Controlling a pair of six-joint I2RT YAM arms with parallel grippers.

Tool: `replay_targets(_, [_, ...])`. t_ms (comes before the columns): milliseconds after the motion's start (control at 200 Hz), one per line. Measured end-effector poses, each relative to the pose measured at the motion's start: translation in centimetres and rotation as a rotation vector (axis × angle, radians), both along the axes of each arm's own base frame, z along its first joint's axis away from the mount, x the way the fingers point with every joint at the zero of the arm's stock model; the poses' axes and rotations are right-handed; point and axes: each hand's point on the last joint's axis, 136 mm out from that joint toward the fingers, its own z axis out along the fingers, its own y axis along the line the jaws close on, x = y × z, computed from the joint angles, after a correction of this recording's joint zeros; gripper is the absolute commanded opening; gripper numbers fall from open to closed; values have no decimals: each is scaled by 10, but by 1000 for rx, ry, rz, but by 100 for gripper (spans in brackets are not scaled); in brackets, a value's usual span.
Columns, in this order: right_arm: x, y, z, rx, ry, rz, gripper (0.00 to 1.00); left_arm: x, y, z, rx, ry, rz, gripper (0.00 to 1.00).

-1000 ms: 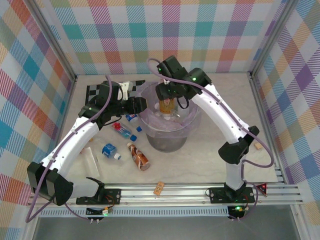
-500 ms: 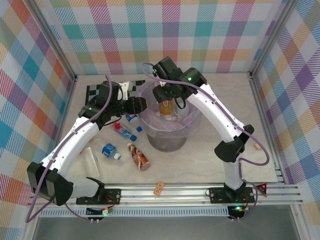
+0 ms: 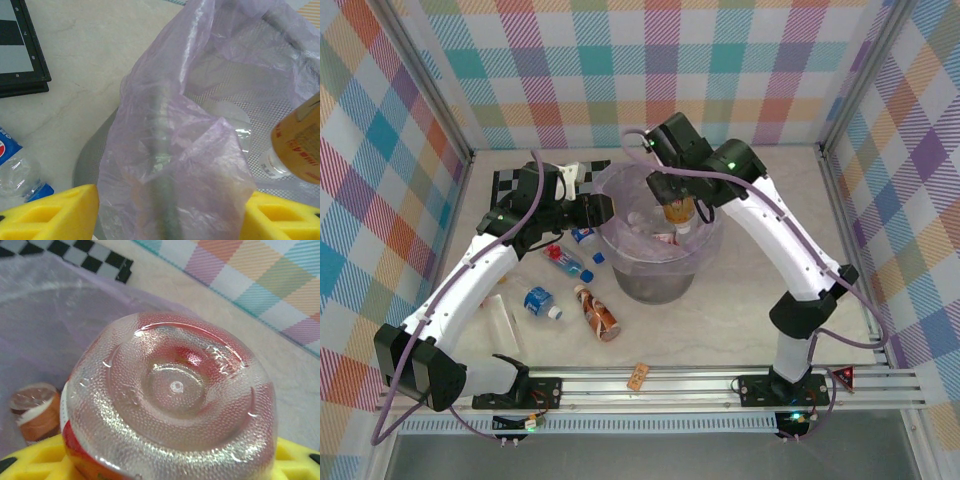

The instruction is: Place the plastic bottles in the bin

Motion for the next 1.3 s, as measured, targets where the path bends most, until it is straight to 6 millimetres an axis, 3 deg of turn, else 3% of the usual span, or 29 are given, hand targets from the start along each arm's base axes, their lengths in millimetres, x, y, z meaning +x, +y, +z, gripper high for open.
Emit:
replay_targets(240, [7, 12, -39, -78, 90, 18, 70, 0, 0, 0, 0, 0, 0, 64])
replay_targets(390, [6, 16, -47, -83, 113, 31, 78, 0, 0, 0, 0, 0, 0, 64])
replay_targets(650, [4, 23, -33, -26, 102, 54, 87, 0, 0, 0, 0, 0, 0, 64])
replay_targets(1020, [-3, 30, -22, 48, 124, 75, 83, 0, 0, 0, 0, 0, 0, 64])
replay_targets(1175, [-2, 23, -11, 132, 150, 49, 80, 0, 0, 0, 0, 0, 0, 65])
replay_targets(1300, [8, -1, -10, 226, 215, -18, 79, 0, 0, 0, 0, 0, 0, 64])
